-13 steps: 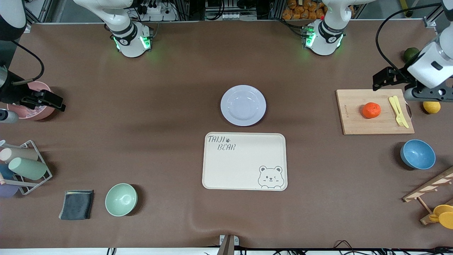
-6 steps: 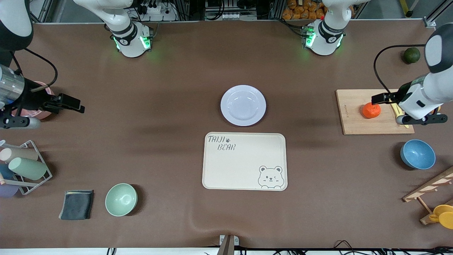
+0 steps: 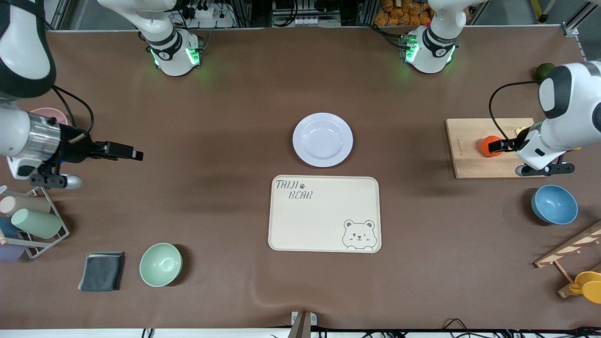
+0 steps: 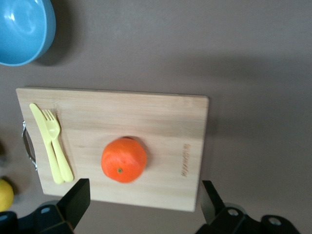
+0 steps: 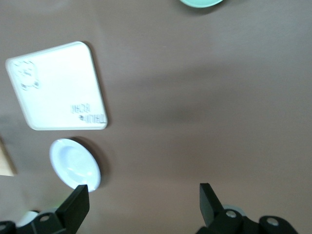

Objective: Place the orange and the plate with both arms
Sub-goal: 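Grasp the orange with the left gripper while the right gripper reaches out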

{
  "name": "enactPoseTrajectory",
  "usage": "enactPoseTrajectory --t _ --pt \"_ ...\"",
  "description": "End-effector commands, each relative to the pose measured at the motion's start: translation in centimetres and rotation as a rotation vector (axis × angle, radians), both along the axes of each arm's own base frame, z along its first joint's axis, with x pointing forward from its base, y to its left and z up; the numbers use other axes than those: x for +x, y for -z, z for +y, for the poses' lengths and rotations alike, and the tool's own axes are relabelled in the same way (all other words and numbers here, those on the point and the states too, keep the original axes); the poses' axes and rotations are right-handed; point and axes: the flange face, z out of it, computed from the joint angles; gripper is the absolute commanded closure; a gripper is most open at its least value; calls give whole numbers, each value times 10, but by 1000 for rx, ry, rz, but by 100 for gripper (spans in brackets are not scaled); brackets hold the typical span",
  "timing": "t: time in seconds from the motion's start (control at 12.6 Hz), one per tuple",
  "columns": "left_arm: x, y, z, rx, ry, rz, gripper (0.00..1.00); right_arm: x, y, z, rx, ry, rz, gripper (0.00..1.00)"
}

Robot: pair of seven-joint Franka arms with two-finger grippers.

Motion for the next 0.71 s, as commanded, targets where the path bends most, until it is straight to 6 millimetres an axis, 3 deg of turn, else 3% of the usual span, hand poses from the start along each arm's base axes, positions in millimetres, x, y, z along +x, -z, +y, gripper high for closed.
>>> enactPoseTrajectory --t 0.0,0.4,0.56,0.63 --pt "-24 38 16 37 42 10 0 -8 35 9 118 112 43 0" --pt "-52 87 22 48 105 26 0 -18 76 41 202 171 69 0" --pt "-58 95 40 72 118 29 0 -27 104 47 331 244 114 0" --pt "-61 101 38 70 128 23 0 -31 118 50 379 227 107 0"
